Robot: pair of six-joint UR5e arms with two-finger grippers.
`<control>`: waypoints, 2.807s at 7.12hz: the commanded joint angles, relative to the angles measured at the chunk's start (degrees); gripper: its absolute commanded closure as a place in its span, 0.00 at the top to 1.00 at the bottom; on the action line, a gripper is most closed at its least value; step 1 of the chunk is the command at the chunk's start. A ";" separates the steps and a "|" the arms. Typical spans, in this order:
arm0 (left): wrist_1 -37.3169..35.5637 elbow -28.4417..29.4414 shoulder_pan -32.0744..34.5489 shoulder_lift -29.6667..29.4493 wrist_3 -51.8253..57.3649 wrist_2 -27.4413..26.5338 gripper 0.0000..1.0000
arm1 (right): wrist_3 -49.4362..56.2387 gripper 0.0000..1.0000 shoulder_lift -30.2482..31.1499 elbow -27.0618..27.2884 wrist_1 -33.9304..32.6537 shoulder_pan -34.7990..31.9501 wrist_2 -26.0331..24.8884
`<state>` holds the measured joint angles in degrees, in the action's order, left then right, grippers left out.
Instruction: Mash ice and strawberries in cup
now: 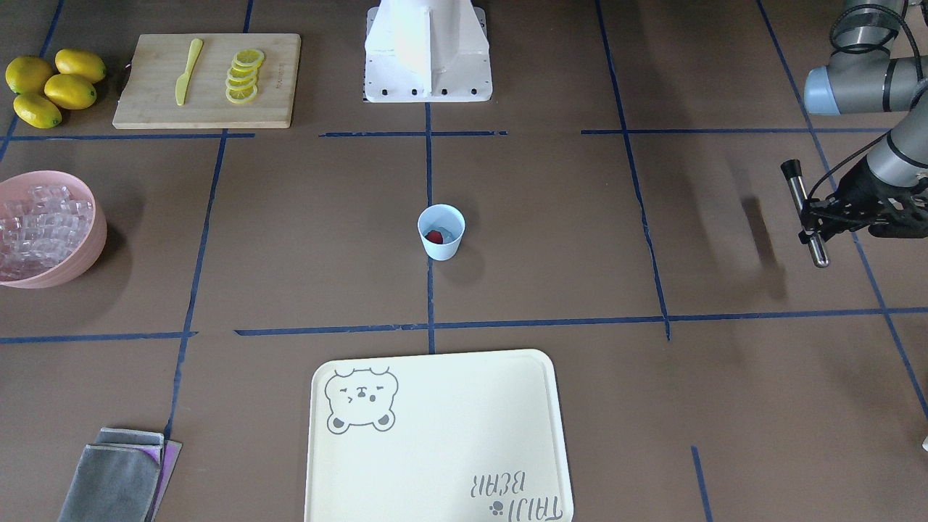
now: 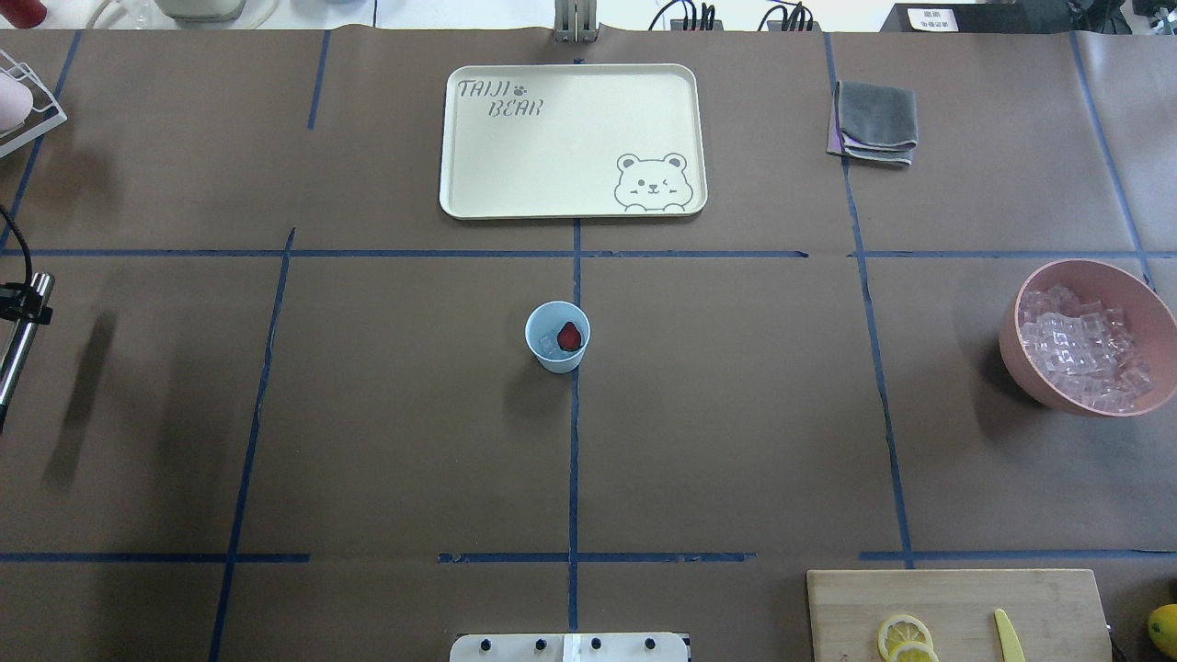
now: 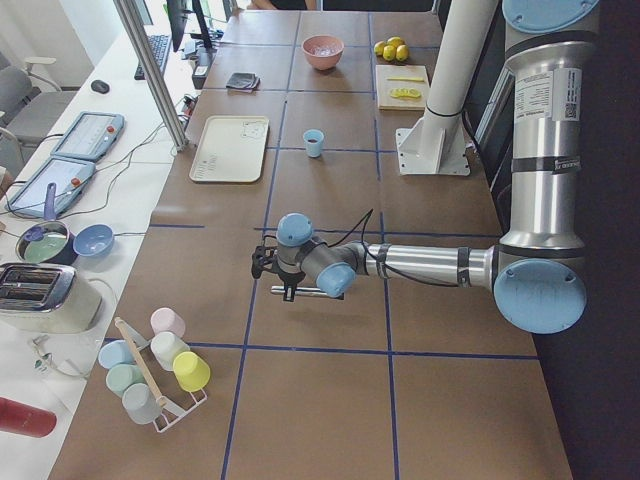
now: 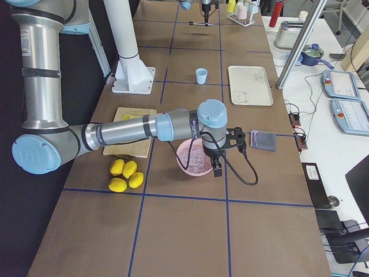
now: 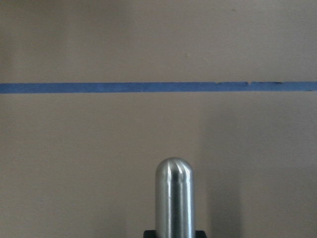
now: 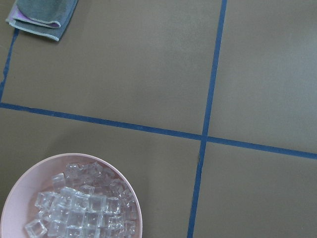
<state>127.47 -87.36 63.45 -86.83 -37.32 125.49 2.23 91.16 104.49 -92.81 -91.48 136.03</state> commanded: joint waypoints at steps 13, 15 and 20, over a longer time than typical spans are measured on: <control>0.42 4.04 1.24 -0.71 3.48 -5.26 1.00 | 0.06 1.00 -0.28 0.01 0.09 -0.01 -0.68; -2.37 2.55 2.72 -0.62 4.09 -2.64 1.00 | 0.06 1.00 -0.28 0.10 0.18 -0.01 -0.68; -39.35 -6.86 21.78 -6.25 41.84 1.33 1.00 | 0.15 1.00 -0.28 -0.43 0.53 0.07 -0.77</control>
<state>94.81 -93.79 81.57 -92.14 -2.87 126.26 2.36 91.00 104.27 -92.34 -91.44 135.29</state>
